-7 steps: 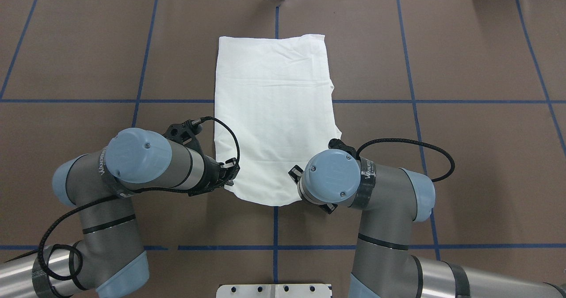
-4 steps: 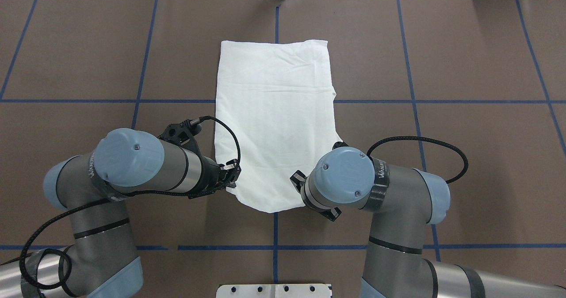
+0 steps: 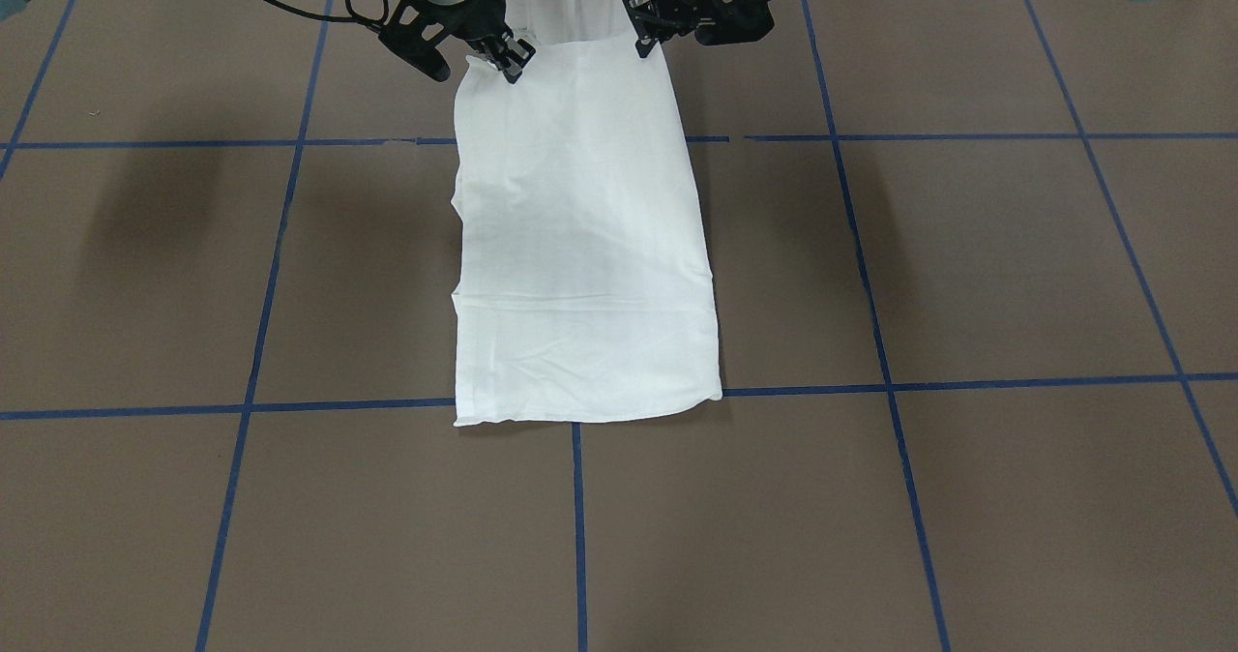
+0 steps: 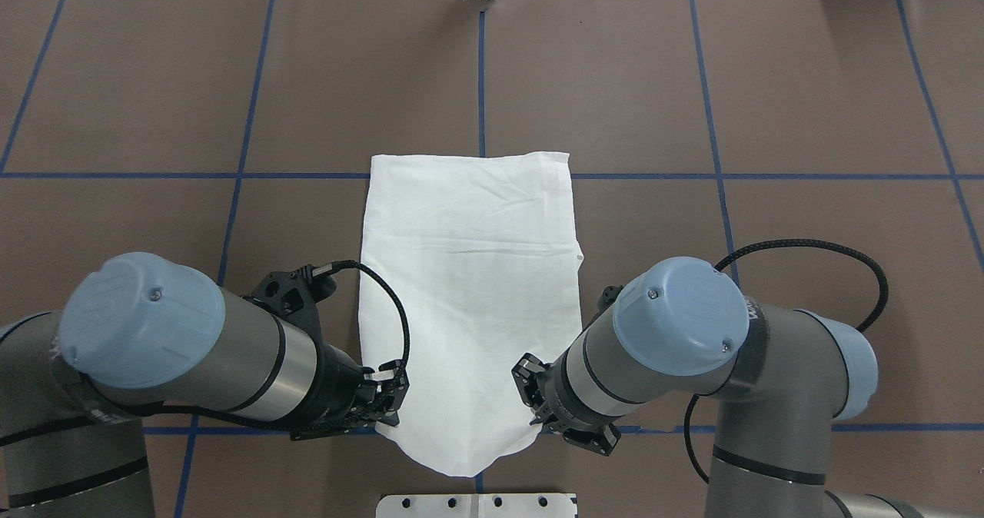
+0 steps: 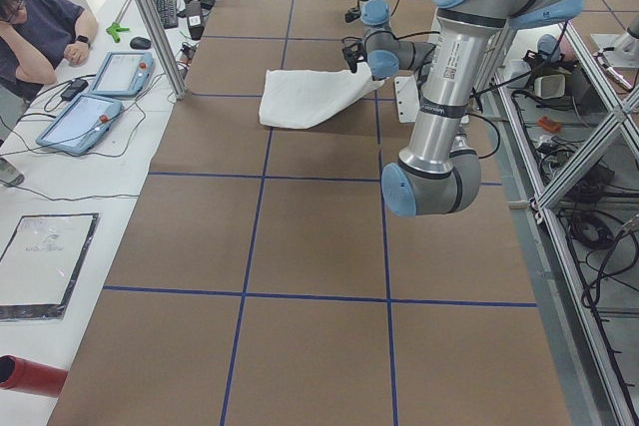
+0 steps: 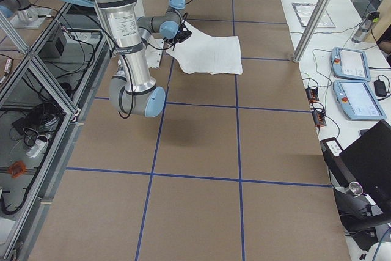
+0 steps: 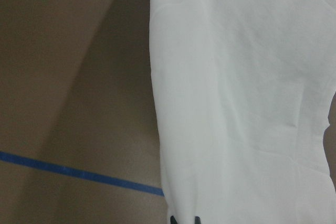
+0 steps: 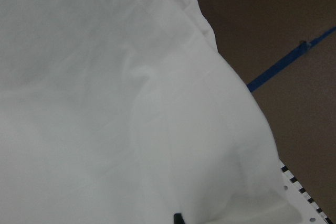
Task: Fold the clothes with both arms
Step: 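Lift the near edge with both grippers and fold it farther from the robot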
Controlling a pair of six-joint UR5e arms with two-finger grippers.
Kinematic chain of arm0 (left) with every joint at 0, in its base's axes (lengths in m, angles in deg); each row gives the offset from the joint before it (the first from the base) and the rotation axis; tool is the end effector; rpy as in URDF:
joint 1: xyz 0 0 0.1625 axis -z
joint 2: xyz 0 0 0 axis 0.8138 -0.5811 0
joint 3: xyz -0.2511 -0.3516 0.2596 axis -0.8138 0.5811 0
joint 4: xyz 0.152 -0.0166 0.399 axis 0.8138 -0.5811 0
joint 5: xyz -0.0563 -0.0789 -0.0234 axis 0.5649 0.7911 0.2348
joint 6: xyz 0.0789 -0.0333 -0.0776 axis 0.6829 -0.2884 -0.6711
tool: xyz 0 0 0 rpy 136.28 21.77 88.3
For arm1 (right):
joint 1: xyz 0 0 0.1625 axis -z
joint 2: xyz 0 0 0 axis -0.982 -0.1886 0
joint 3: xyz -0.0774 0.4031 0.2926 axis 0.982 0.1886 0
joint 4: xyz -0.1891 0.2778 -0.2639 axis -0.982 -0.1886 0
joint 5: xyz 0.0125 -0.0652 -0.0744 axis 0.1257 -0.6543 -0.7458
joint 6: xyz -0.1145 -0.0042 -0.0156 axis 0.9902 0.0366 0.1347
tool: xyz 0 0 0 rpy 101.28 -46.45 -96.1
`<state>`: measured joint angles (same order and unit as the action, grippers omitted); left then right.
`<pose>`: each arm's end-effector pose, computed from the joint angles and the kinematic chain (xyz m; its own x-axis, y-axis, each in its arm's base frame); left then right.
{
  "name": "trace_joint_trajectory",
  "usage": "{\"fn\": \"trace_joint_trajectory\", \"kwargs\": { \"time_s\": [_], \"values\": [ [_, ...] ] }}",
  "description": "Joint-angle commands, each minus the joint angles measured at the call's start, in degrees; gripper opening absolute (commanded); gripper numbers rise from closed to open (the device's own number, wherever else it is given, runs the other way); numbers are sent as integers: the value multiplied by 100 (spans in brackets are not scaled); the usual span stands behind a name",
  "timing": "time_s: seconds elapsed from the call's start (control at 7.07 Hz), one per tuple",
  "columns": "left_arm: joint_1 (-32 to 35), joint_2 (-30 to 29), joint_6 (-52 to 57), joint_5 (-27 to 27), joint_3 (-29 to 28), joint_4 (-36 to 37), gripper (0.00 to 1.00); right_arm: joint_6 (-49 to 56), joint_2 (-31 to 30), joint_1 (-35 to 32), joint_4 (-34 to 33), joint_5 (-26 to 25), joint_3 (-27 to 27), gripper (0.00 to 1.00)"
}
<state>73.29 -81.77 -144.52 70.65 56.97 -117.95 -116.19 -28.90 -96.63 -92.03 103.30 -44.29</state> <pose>0.4844 -0.2556 0.2367 0.4292 -0.3629 -0.8271 0.0442 0.9231 -0.3821 -0.5357 -0.2575 0.2589 0.4929 0.6593 0.5678 -0.2403 0.7303 -0.6394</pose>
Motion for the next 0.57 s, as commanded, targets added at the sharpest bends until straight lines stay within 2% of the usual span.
{"fn": "trace_joint_trajectory", "kwargs": {
  "time_s": [0.0,0.14,0.42],
  "values": [
    [16,-35,78,-32,-11,58,0,717,75,-156,18,-472,174,0],
    [374,-61,149,-24,-177,32,0,1236,76,-331,18,-945,262,0],
    [1015,-244,544,2,-432,-29,0,2745,154,-683,18,-1441,316,0]
  ]
}}
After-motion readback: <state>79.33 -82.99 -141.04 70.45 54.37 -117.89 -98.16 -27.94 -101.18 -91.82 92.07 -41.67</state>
